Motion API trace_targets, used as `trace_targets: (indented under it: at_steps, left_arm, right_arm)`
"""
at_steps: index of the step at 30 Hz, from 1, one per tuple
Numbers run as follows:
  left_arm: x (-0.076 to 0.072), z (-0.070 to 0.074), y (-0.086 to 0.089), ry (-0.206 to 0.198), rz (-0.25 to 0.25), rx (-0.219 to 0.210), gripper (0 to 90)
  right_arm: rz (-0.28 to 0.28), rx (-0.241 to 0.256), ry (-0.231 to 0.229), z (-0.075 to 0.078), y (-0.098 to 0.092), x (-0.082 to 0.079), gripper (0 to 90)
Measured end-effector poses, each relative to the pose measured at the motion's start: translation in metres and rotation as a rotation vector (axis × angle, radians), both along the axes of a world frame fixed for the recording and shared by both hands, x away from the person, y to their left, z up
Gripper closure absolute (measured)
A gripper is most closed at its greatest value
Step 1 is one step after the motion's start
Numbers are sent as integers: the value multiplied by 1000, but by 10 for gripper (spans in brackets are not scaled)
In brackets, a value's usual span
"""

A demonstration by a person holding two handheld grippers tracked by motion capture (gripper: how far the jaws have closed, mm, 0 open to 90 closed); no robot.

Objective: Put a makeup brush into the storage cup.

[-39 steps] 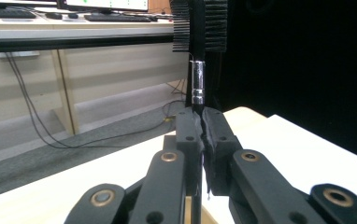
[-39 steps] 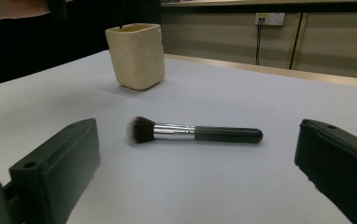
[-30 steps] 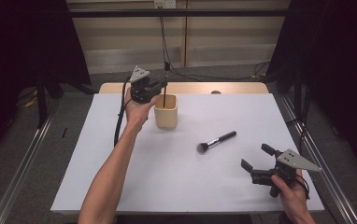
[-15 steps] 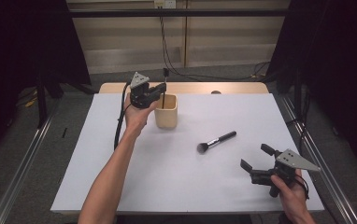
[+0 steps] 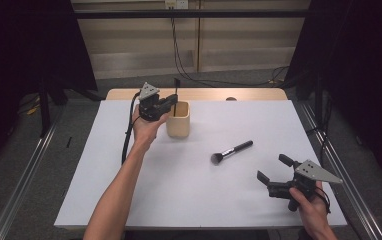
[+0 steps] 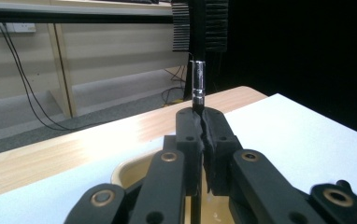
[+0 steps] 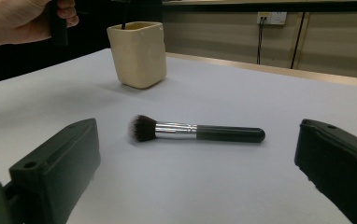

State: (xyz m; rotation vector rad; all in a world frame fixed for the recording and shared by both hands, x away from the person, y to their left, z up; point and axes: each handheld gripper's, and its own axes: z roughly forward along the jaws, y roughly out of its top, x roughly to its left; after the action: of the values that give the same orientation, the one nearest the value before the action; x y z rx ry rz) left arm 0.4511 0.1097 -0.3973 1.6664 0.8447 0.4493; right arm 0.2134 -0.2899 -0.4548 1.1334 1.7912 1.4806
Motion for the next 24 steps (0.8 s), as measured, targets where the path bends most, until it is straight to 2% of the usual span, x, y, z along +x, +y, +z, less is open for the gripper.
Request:
trace_targets:
  at_steps: [13,19,21,24]
  left_arm:
    - [-2,-10,2,15,1,15,863]
    - [-6,-10,1,1,-10,28,862]
    - [-6,-12,2,9,-2,21,862]
    - [-5,-15,5,25,-3,35,862]
  right_arm:
    - [3,-5,0,0,0,1,0]
    - [2,-4,1,0,0,1,0]
    - [1,-5,0,0,0,1,0]
    - [3,-4,0,0,1,0,0]
